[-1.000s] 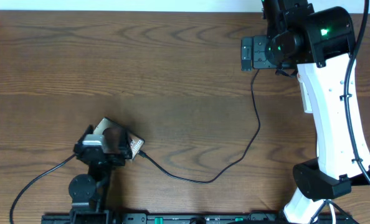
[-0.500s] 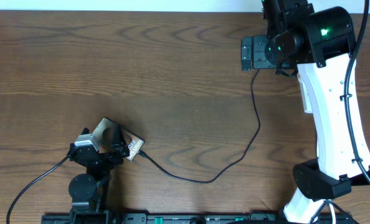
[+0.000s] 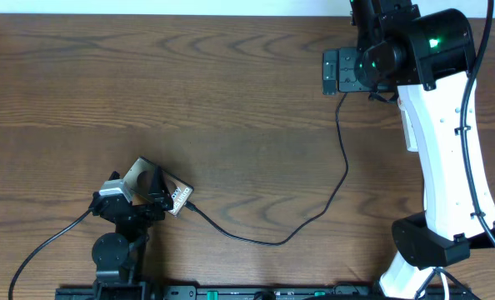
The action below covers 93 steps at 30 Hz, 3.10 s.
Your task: Plug charger to phone and switch on socket
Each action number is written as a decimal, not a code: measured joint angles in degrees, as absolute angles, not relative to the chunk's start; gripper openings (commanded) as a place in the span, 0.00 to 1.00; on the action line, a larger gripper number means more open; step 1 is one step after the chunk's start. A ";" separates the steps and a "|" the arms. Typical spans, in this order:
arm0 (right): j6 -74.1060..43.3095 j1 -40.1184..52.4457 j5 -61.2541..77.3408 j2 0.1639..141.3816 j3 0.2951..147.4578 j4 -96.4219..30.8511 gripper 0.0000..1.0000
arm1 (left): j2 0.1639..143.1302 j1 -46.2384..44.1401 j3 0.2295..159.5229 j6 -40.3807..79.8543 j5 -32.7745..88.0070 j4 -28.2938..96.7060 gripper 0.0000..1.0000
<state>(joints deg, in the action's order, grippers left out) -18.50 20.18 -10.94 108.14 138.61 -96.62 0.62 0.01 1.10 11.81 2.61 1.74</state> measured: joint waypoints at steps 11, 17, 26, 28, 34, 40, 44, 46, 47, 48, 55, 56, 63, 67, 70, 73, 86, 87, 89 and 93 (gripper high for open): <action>-14.81 20.23 -13.37 108.14 138.56 -96.18 0.99 | 0.62 0.01 1.10 11.81 2.61 1.74 0.91; -14.37 20.23 -13.91 106.87 130.43 -75.11 0.99 | 0.62 0.01 1.10 11.84 2.59 1.78 0.91; -12.25 20.32 -12.93 94.45 88.25 -33.32 0.99 | 0.64 0.01 1.21 11.86 2.57 1.96 0.91; -10.74 20.32 -12.78 90.37 77.47 -23.44 0.99 | 0.64 0.01 1.23 11.84 2.50 1.98 0.91; -4.69 20.32 -12.60 79.24 50.78 2.81 0.99 | 0.62 0.01 1.23 11.86 2.39 1.98 0.91; -2.00 20.03 -12.40 68.36 31.57 20.56 0.99 | 0.64 0.01 1.23 11.99 2.37 1.98 0.91; -1.52 18.52 -11.25 61.12 22.39 28.47 0.99 | 0.64 0.01 1.23 12.01 2.28 1.98 0.91; -1.34 17.52 -10.46 56.95 18.31 29.67 0.99 | 0.62 0.01 1.23 12.01 2.24 1.96 0.91; -1.21 16.93 -10.09 54.87 16.49 29.82 0.99 | 0.62 0.01 1.23 12.01 2.24 1.96 0.91; -1.17 16.40 -9.91 52.84 14.76 29.82 0.99 | 0.62 0.01 1.23 12.01 2.22 1.96 0.91; -0.97 13.17 -8.64 37.80 4.12 29.89 0.99 | 0.62 0.01 1.23 12.01 2.20 1.96 0.91; -0.97 12.93 -8.49 35.99 2.96 29.87 0.99 | 0.62 0.01 1.23 12.01 2.22 1.96 0.91; -0.95 11.00 -6.48 25.47 0.40 21.76 0.99 | 0.62 0.01 1.23 12.01 2.20 1.96 0.91; -0.93 9.87 -4.51 20.05 0.40 13.78 0.99 | 0.64 0.01 1.23 11.99 2.22 1.98 0.91; -0.91 9.72 -3.25 15.81 0.38 7.49 0.99 | 0.64 0.01 1.23 12.01 2.22 1.98 0.91; -0.95 9.69 -2.26 11.40 0.38 1.06 0.99 | 0.62 0.01 1.23 12.01 2.20 1.96 0.91; -0.93 3.70 -1.04 0.80 0.38 -4.05 0.99 | 0.64 0.01 1.23 12.01 2.20 1.96 0.91; -0.78 3.36 -1.02 0.78 0.38 -4.05 0.99 | 0.64 0.01 1.23 12.01 2.20 1.96 0.91; 0.32 2.83 -1.02 0.71 0.38 -4.08 0.99 | 0.64 0.01 1.23 12.01 2.20 1.96 0.91; 2.37 2.74 -0.97 0.71 0.38 -4.05 0.99 | 0.62 0.01 1.23 12.01 2.20 1.96 0.91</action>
